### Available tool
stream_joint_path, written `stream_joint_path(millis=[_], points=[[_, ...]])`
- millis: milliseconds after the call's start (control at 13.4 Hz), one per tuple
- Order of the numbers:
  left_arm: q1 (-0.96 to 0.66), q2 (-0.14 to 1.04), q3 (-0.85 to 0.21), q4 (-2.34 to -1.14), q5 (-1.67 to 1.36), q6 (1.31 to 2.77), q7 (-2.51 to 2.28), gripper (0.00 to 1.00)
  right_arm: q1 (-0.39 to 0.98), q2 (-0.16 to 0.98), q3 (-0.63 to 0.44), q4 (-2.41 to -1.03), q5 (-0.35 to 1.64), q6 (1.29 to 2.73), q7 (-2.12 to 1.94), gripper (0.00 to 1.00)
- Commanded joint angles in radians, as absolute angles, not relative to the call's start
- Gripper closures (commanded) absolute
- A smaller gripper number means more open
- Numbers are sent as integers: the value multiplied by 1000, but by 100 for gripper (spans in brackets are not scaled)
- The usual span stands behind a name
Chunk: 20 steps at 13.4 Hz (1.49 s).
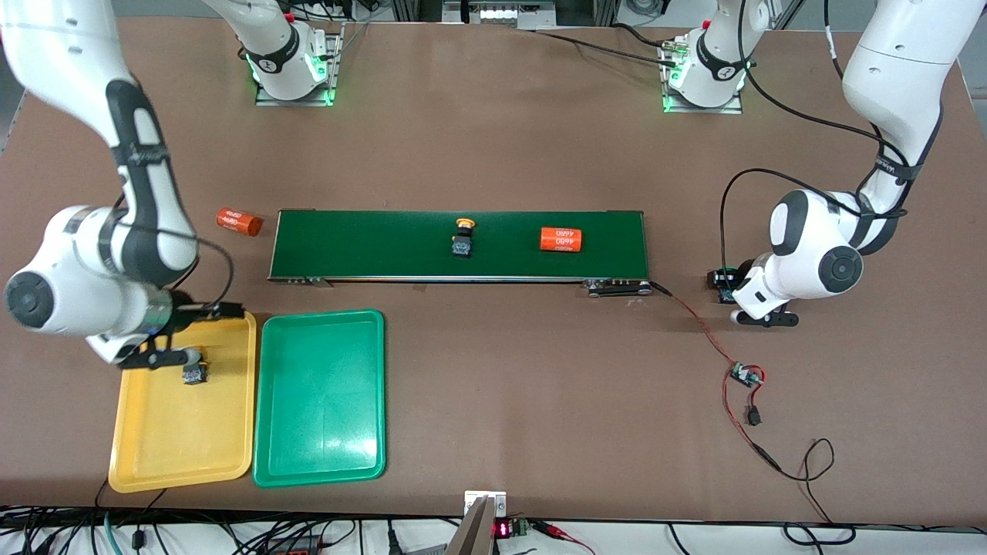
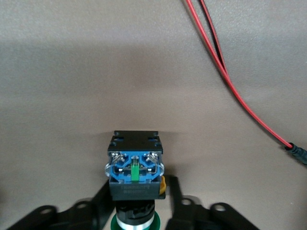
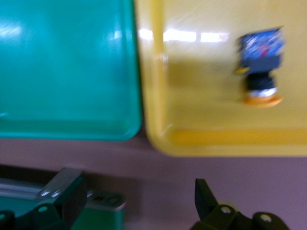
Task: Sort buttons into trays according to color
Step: 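Place the green-capped button on the conveyor while the right gripper grasps another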
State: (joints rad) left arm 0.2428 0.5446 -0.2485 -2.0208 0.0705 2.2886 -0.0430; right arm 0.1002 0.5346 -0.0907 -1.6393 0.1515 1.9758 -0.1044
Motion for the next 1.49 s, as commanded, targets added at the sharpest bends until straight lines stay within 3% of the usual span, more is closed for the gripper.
stream_joint_path(millis=[0,149,521,745,1042,1415], points=[[236,525,-245,-2034,57,2278,-41,87,198,358,-94,-1845,156,2008,30,0],[235,502,-256,-2034,58,2276,-35,94,282,302,-95,-1909,153,2029,108,0],[119,388,-267,-2034,58,2205,-46,94,503,216,-95,-2083,152,2242,502,0],[2,338,-296,-2034,41,2160,-191,94,636,230,-98,-2094,109,2289,613,0],[-3,331,-461,-2031,41,2163,-504,94,712,241,-95,-2092,104,2299,667,0],[-5,356,-474,-2039,40,2163,-515,93,732,273,-97,-2088,104,2347,673,0]])
